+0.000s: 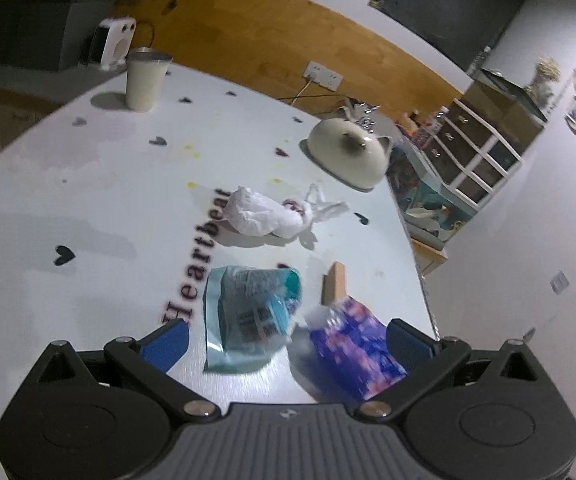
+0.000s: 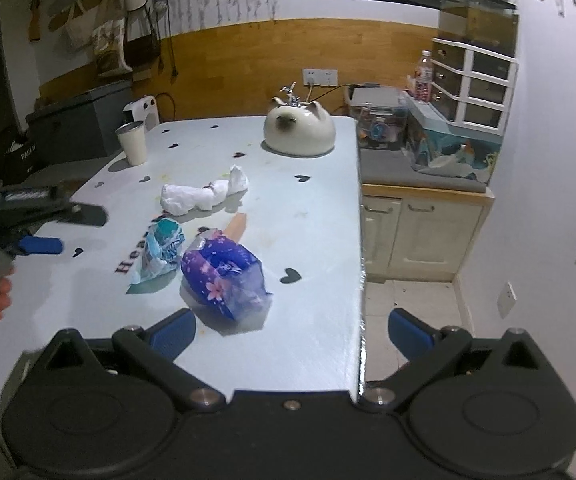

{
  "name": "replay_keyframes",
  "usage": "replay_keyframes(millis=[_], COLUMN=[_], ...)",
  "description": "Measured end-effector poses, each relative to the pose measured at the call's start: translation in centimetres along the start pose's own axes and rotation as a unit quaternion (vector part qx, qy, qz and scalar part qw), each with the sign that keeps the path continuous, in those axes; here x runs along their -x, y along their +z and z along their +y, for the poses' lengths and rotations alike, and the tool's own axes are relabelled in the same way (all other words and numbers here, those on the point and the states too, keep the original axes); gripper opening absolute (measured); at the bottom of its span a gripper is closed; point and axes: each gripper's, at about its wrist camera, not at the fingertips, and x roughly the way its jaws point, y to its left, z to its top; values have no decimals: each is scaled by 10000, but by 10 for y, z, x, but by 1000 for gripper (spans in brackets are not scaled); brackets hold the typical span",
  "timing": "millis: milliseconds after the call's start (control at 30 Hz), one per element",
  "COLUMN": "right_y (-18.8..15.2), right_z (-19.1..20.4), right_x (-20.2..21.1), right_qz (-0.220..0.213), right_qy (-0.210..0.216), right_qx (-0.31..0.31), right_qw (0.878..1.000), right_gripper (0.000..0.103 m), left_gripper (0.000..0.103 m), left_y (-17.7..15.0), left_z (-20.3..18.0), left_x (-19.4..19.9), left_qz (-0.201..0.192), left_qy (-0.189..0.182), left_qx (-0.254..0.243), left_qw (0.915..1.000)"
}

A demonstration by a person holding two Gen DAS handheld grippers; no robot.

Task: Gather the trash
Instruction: 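Grasp the blue-white snack wrapper with the left gripper while the right gripper approaches the purple bag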

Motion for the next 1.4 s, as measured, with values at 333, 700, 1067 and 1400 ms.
replay_keyframes(millis=[333,700,1067,1400], right_y=[16,30,24,16], right_z=[21,50,81,87], right_x=[-50,-102,-162,-187], right_qz=[108,77,457,698], right_qy=[203,403,485,451], right_qx=[217,979,2022,2203], right_qw=[9995,9944,9771,9719], right_gripper=[103,103,103,68], left_gripper=[103,94,78,52], left_y=[13,8,0,0], left_z=[22,26,38,35], left_x=[-78,-112,-103,-92], left_qz=[219,380,115,29], left_qy=[114,328,171,125], left_qx=[247,307,473,151], left_qw=[9994,9983,9987,9998])
